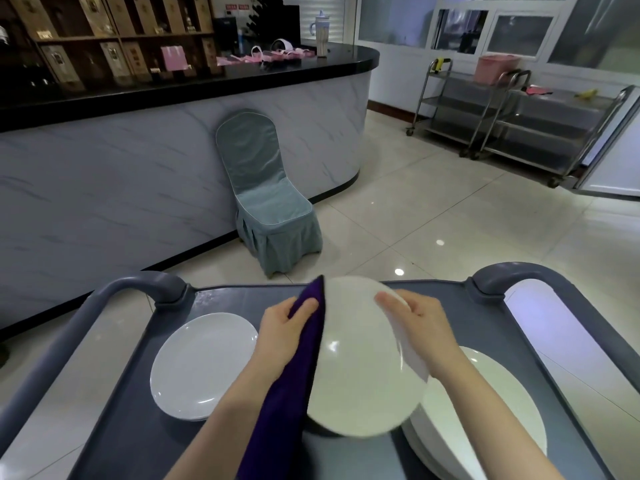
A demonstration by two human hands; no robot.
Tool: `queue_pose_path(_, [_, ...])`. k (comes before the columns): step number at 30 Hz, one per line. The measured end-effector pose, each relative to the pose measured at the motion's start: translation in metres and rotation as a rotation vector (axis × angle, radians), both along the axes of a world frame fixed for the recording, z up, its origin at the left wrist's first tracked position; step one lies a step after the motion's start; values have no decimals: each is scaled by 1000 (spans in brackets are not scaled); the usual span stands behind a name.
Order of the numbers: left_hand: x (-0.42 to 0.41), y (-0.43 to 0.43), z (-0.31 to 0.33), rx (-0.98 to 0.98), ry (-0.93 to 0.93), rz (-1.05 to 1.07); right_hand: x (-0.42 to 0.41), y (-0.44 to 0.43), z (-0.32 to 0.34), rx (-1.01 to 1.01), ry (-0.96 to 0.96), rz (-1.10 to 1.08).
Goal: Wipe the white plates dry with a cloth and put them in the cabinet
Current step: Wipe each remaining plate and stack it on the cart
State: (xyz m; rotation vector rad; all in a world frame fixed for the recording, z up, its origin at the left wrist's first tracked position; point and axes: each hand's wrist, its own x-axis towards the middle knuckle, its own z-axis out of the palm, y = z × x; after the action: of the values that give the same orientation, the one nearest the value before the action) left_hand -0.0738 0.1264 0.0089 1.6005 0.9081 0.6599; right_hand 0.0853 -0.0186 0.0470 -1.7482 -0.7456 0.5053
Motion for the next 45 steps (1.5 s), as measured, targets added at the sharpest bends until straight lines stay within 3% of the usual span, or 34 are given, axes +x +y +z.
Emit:
queue_pose_path(3, [11,-21,-18,-412,-202,402,-33,16,-17,293,325,-427])
queue_pose_path(6, [14,-34,-32,-565,-241,535,-61,19,-39,315,381,-544])
queue_pose_path(9, [3,-20,-34,-467,-188,500,-46,8,-48,151,323,-343])
queue_pose_path(12, [-7,-6,-28,-231,-91,385,-13,2,-37,108,201,-108])
queue_pose_path(16, [-7,2,-14,60,58,29,19,7,-9,-121,-119,231])
queue_pose_path(20, [7,-3,-1,176,194,-261,15,12,-3,-278,-240,479])
queue_pose_path(24, [5,-14,-5,78,113,-187,25,8,1,-202,-268,399])
queue_pose_path(29, [1,-34,-25,-330,-100,184,18,-2,-11,36,128,-113])
queue_pose_path(32, [5,-16,-18,-149,6,143,13,-9,-18,37,108,-140])
queue_pose_path(37, [16,4,4,244,221,-320,10,-4,-8,-188,-215,308])
queue_pose_path(39, [17,1,3,234,218,-402,9,-1,-8,-204,-223,387])
queue_pose_path(41, [12,-4,-5,131,118,-273,15,-3,-4,-156,-179,331])
queue_pose_path(45, [-2,-23,-38,-92,29,123,13,-10,-14,11,15,-27])
